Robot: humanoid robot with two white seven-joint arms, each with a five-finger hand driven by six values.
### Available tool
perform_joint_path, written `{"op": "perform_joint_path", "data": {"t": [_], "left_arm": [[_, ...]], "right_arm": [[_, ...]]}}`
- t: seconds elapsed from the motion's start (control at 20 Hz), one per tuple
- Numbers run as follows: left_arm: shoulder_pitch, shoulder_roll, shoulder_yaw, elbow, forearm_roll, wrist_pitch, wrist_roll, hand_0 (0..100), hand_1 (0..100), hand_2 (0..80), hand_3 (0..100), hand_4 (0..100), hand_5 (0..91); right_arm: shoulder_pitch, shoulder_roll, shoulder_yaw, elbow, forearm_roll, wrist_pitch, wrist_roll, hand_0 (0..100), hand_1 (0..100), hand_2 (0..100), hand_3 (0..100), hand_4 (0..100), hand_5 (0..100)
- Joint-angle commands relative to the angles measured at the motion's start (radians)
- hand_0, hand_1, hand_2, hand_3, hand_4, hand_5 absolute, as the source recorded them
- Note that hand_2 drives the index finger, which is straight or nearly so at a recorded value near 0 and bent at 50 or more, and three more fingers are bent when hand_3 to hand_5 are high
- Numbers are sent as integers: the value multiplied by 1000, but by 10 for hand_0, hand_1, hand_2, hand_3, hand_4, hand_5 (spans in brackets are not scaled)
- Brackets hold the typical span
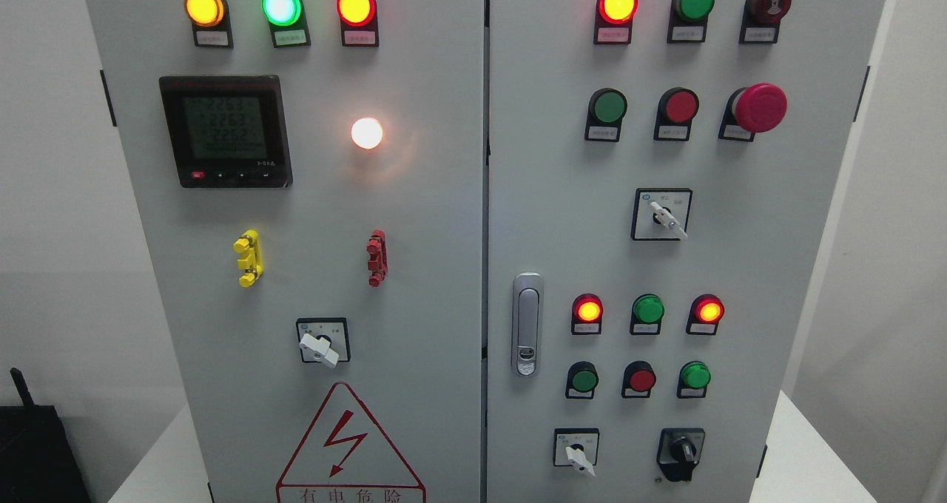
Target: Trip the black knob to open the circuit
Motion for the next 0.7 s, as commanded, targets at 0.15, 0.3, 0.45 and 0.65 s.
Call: {"op": "perform_joint_path", "data": {"t": [0.15,0.3,0.45,0.65], "left_arm": [[0,0,1,1,2,1,0,120,389,0,0,0,0],[-2,0,1,1,2,1,0,120,389,0,0,0,0],[0,0,1,1,2,1,0,120,389,0,0,0,0],[0,0,1,1,2,1,0,120,389,0,0,0,0]], "right_arm": [[-57,-1,-18,-55,-6,32,12,796,846,0,1000,1000,933],[-72,-1,-18,-67,-6,40,12,796,850,0,1000,1000,933],[-86,0,-17,-76,-6,51,12,799,853,0,1000,1000,933],[-100,2,-15,-85,-8,54,13,801,856,0,1000,1000,932]]}}
